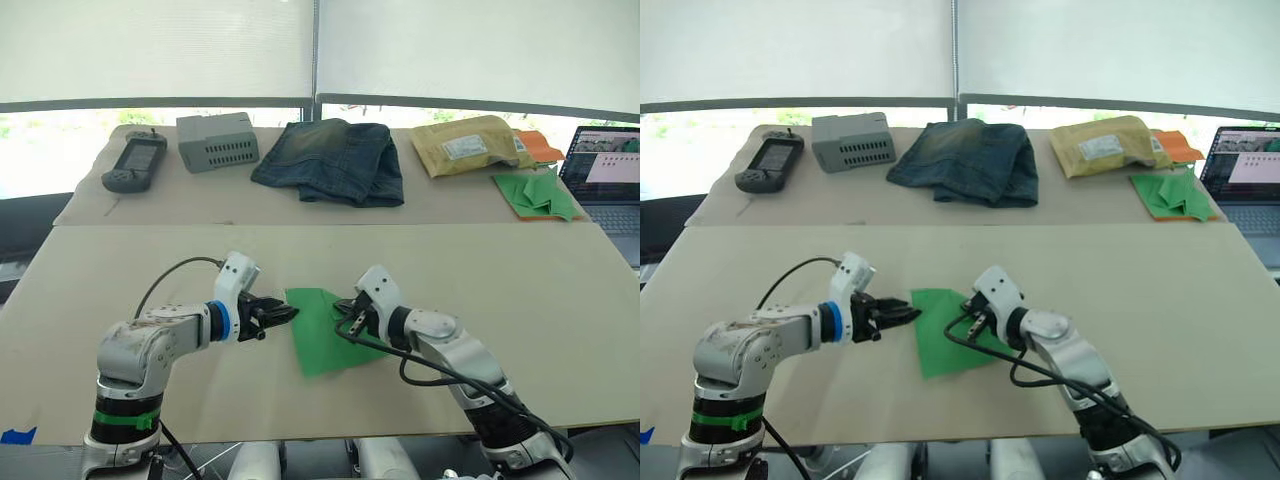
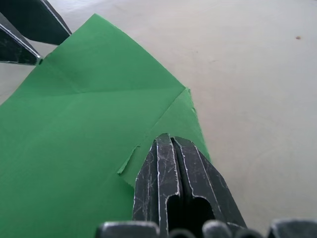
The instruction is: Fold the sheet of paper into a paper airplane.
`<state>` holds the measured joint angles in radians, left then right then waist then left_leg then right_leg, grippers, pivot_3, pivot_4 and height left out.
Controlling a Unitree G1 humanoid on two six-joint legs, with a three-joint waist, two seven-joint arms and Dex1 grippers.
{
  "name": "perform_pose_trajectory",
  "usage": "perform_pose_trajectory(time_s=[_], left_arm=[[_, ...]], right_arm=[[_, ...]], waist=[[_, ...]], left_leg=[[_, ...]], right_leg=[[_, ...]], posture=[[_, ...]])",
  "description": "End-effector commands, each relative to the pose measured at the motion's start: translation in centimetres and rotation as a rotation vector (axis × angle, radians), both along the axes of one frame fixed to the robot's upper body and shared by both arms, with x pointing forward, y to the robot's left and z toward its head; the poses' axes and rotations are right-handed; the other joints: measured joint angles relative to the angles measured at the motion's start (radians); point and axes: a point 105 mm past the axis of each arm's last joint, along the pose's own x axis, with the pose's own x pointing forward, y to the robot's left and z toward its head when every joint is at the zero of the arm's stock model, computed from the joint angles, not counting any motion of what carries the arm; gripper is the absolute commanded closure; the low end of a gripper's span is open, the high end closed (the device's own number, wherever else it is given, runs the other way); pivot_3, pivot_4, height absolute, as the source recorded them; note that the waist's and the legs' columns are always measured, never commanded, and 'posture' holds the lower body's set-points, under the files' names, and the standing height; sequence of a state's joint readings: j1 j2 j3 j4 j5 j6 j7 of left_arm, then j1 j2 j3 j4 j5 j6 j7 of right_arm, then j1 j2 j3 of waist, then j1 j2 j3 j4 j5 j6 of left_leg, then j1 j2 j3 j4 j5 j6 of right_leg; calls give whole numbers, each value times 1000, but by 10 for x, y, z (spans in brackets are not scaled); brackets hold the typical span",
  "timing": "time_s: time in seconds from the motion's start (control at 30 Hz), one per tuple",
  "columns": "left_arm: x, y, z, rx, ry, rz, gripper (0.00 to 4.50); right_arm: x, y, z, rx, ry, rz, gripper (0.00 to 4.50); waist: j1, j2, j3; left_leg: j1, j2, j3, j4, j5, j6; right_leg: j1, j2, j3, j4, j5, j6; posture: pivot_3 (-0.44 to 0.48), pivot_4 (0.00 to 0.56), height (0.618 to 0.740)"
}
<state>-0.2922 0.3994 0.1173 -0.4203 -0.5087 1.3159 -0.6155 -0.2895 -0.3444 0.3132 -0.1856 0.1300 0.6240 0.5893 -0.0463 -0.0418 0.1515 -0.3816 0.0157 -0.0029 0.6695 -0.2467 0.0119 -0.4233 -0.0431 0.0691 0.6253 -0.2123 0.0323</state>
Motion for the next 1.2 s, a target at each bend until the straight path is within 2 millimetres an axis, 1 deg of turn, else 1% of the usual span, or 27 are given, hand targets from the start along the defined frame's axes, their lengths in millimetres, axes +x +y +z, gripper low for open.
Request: perform_pose_trajectory(time_s=[0.03,0.17,0.2,0.3,0.4,0.43,0.57,0.63,0.77,0.87,0.93,1.0,1.2], left_arm=[[4,-3,5,12,-29,24,2042],[7,-10,4,8,-28,19,2042],[8,-12,3,5,-25,13,2289],[8,-15,1,4,-21,-12,3264],[13,-15,2,14,-43,-22,4239],[16,-15,3,19,-58,-30,4461],[25,-14,4,90,-127,-58,4461],[32,-16,3,139,-172,-93,4461],[39,-21,5,171,-242,-144,4461],[36,-24,4,215,-305,-203,4461],[32,-27,1,233,-329,-239,4461],[27,-30,-1,239,-347,-265,4461],[27,-36,-5,333,-459,-317,4461]], right_arm=[[-9,0,-24,-49,84,15,4500],[-8,-1,-25,-54,81,10,4500],[-8,-2,-25,-55,79,6,4500],[-6,-4,-20,-47,60,-12,4500],[-2,-4,-7,-18,23,-21,4500],[0,-5,-1,-6,7,-27,4500],[8,-8,18,31,-53,-47,4500],[14,-7,35,49,-102,-50,4500],[23,-8,52,52,-149,-56,4500],[25,-9,55,55,-155,-65,4500],[26,-11,54,54,-156,-74,4500],[26,-12,52,51,-153,-82,4500],[24,-11,49,57,-144,-82,4500]], waist=[[-1,0,0],[-1,0,0],[-1,0,0],[-1,0,0],[0,0,0],[0,0,0],[2,0,0],[3,0,2],[3,0,4],[5,0,4],[5,0,4],[5,0,4],[7,0,4]], left_leg=[[0,0,0,0,0,0],[0,-1,0,0,0,0],[0,-1,0,0,0,0],[0,-1,0,0,0,0],[0,-1,1,0,0,0],[0,-1,1,0,0,0],[-2,-1,1,0,0,0],[-3,-1,2,0,0,0],[-5,-2,2,0,0,0],[-8,-1,2,-1,0,0],[-10,-2,2,-2,0,0],[-15,-2,2,-2,0,0],[-17,-2,2,-1,0,0]], right_leg=[[0,0,0,0,0,0],[0,0,0,0,0,0],[0,0,0,0,0,0],[0,0,0,0,0,0],[0,0,0,0,0,0],[0,0,0,0,0,0],[-1,0,0,0,0,-1],[-2,0,0,0,0,-1],[-5,-1,1,-1,0,-1],[-7,-1,0,-1,1,-2],[-10,-1,0,-1,3,-6],[-15,-2,1,0,5,-8],[-16,-2,1,0,5,-8]], posture=[[0,150,728],[0,150,728],[0,150,728],[0,150,728],[0,150,728],[0,150,728],[0,150,728],[0,150,728],[0,150,728],[0,150,728],[0,150,728],[0,150,728],[0,150,728]])
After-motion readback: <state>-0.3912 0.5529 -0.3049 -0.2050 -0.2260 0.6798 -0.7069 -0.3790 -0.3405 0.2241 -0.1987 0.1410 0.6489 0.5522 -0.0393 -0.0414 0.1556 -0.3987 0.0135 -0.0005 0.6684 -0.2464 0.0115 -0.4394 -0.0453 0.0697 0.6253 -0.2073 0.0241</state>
